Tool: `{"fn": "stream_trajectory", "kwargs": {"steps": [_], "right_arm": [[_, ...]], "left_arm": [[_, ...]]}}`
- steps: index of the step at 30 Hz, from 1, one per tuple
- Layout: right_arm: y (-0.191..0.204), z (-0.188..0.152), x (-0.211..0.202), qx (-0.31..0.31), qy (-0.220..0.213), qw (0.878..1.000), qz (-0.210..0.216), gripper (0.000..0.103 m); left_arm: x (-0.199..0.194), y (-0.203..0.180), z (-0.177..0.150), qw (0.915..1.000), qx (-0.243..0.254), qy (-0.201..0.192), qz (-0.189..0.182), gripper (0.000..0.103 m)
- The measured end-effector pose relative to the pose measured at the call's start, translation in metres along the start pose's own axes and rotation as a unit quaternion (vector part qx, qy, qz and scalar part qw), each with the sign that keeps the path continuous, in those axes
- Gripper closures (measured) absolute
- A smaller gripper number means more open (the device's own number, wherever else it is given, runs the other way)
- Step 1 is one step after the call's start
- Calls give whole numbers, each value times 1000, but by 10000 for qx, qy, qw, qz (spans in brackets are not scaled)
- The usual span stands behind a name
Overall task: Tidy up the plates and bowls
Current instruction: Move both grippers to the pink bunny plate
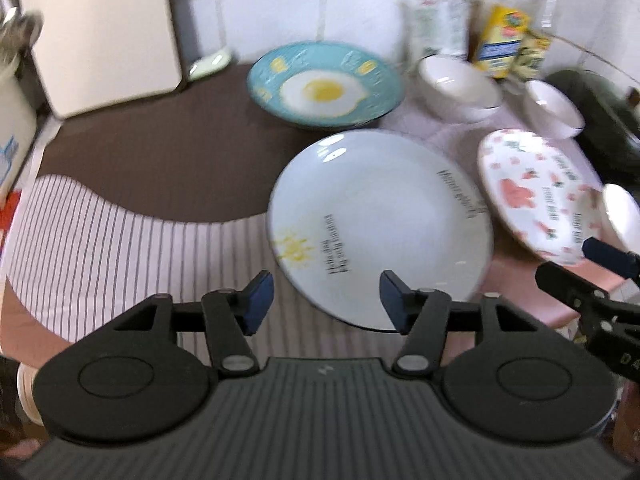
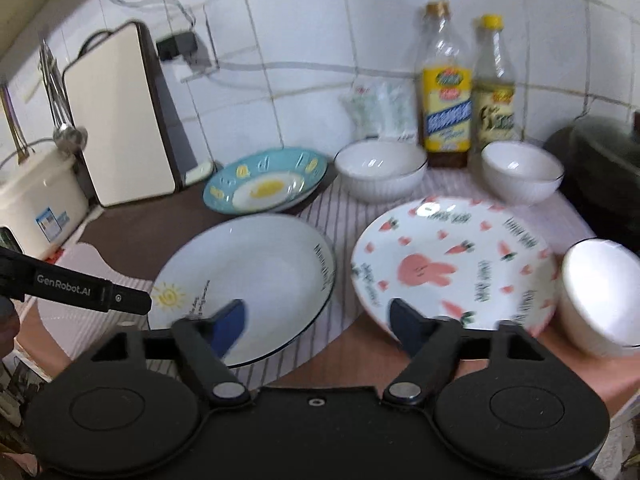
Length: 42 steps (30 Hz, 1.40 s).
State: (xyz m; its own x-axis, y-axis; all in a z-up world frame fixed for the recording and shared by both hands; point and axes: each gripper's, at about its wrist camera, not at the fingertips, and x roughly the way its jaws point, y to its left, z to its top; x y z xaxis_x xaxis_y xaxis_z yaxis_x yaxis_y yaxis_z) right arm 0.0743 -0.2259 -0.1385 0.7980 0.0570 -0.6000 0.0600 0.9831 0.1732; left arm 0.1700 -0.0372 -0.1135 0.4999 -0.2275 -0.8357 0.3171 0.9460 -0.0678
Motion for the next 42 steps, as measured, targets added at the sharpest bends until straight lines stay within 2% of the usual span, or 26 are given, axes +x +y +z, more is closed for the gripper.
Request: {"fn": "stream_trajectory", "kwargs": {"steps": [5, 7, 11, 15, 19, 23, 29, 34, 37, 42], "right_arm": [[-15, 5, -47, -42, -260, 9996, -112, 12], [-21, 6, -63, -73, -333, 9993, -181, 7], [-33, 7, -83, -7, -515, 9980, -354, 7], [-48, 7, -96, 154, -662, 9967, -443, 7], [-62, 4, -105, 322, -739, 9956, -478, 7], [-78, -2, -112, 623, -708, 9950, -318, 7], [-96, -19, -96, 758, -831, 9932, -310, 7], [-104, -37, -72, 717, -1096, 9901, -496, 7], [-107, -44, -55, 830, -1092, 9893, -500, 7], [-114, -52, -30, 1241, -1061, 9855, -457, 7]], "left_arm": [[-35, -34, 6, 9983, 471, -269, -228, 33], [-44, -48, 8, 9966, 671, -349, -328, 31], [-57, -79, 13, 9927, 1008, -479, -448, 28], [-62, -107, 17, 9886, 1266, -647, -501, 20], [-59, -130, 22, 9850, 1509, -650, -532, 19], [-54, -146, 26, 9821, 1692, -623, -551, 19], [-29, -164, 38, 9804, 1818, -525, -549, 16], [-1, -174, 48, 9792, 1893, -383, -625, 16], [16, -181, 53, 9778, 1992, -341, -558, 16], [40, -183, 64, 9779, 1943, -387, -672, 16]]}}
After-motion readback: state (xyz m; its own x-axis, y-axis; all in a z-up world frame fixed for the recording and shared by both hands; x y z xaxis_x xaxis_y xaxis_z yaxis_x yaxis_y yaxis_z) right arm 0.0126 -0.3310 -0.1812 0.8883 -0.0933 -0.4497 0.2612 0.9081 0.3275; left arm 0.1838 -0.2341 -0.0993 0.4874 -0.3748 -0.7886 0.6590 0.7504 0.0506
